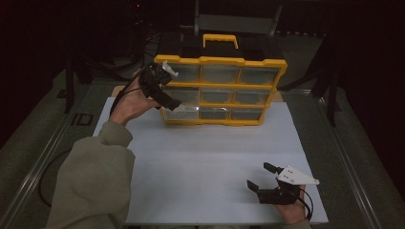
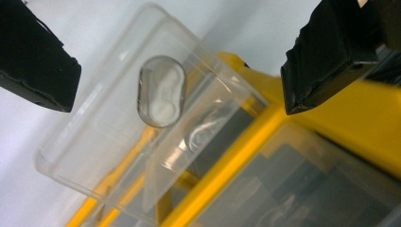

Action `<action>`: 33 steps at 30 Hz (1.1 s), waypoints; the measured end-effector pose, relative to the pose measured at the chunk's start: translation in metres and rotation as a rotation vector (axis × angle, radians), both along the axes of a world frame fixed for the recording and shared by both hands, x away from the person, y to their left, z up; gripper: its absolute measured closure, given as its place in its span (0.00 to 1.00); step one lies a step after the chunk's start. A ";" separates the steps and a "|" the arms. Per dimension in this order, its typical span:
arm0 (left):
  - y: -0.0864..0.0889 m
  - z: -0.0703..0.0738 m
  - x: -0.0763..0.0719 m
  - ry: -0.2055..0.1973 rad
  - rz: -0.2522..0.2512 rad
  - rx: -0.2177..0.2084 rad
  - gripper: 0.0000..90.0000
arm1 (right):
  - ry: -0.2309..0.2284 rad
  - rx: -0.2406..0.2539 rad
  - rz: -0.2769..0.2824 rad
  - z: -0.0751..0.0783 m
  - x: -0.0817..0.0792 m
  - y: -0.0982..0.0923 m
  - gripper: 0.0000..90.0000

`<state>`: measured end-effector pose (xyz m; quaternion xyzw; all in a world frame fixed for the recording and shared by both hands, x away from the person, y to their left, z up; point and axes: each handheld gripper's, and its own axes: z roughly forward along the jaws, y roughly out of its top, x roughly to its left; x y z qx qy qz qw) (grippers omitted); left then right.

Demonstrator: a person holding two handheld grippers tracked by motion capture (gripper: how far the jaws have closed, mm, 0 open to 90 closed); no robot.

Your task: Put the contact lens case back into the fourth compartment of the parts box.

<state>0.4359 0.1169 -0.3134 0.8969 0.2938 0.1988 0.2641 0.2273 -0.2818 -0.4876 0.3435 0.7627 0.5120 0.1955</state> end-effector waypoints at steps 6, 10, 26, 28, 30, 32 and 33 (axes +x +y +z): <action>0.015 -0.007 -0.022 -0.065 -0.004 -0.014 0.00 | -0.005 0.001 0.000 0.000 0.000 0.000 0.10; 0.023 -0.013 -0.035 -0.091 -0.004 -0.009 0.00 | -0.005 0.001 0.001 0.000 0.000 0.001 0.10; 0.079 -0.084 -0.117 -0.190 0.046 -0.176 0.00 | -0.012 0.005 -0.003 0.001 0.000 0.003 0.10; 0.082 -0.088 -0.121 -0.193 0.061 -0.194 0.00 | -0.010 0.001 -0.002 0.001 0.000 0.003 0.10; 0.088 -0.095 -0.129 -0.180 0.062 -0.223 0.00 | -0.011 -0.001 0.000 0.001 0.000 0.004 0.10; 0.094 -0.104 -0.141 -0.172 0.065 -0.244 0.00 | -0.015 -0.001 0.002 0.001 0.000 0.005 0.10; 0.094 -0.104 -0.141 -0.172 0.065 -0.244 0.00 | -0.015 -0.001 0.002 0.001 0.000 0.005 0.10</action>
